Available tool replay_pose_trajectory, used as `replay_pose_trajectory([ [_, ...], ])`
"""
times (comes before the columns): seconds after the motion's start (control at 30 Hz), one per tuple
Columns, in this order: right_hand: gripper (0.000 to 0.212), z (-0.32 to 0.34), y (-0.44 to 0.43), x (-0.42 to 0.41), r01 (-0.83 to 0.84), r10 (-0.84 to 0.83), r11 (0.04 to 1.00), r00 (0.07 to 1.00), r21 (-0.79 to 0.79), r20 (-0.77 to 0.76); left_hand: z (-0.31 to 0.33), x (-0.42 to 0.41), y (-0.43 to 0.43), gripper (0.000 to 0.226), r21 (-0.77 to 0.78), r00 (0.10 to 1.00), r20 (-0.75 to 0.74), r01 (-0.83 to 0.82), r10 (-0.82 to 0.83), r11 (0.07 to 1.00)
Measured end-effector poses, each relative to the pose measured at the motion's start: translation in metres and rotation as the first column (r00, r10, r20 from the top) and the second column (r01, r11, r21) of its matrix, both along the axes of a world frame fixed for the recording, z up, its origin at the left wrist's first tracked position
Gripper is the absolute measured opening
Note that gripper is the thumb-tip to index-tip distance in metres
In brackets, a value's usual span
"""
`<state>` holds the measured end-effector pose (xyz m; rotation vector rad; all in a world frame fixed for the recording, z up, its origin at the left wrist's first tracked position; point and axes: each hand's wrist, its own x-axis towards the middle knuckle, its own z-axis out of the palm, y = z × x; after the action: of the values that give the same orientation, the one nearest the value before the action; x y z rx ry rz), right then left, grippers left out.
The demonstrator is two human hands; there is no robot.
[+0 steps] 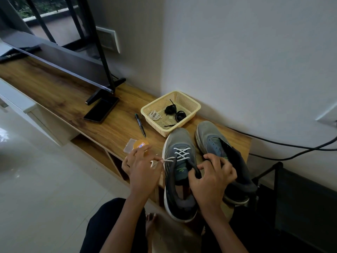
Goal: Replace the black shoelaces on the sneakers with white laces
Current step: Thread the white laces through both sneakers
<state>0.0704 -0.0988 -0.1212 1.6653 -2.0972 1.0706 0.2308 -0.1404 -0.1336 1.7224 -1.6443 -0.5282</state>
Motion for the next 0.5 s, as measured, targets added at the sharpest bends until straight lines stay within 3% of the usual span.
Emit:
replay_pose_trajectory([
  [0.2, 0.025, -0.001, -0.001, 0.0, 0.006, -0.006, 1.0, 1.0, 0.005, 0.004, 0.005, -0.003, 0.004, 0.036, 0.025, 0.999, 0.026, 0.037, -0.037, 0.999],
  [0.37, 0.027, 0.0, 0.0, 0.0, -0.022, 0.022, 1.0, 1.0, 0.008, -0.008, 0.011, -0.005, 0.007, 0.017, -0.026, 0.995, 0.037, 0.097, -0.096, 0.995],
  [0.5, 0.026, 0.0, -0.001, 0.0, -0.023, 0.023, 1.0, 1.0, 0.015, -0.01, 0.017, 0.002, 0.006, 0.01, 0.01, 0.992, -0.085, 0.09, -0.089, 0.996],
])
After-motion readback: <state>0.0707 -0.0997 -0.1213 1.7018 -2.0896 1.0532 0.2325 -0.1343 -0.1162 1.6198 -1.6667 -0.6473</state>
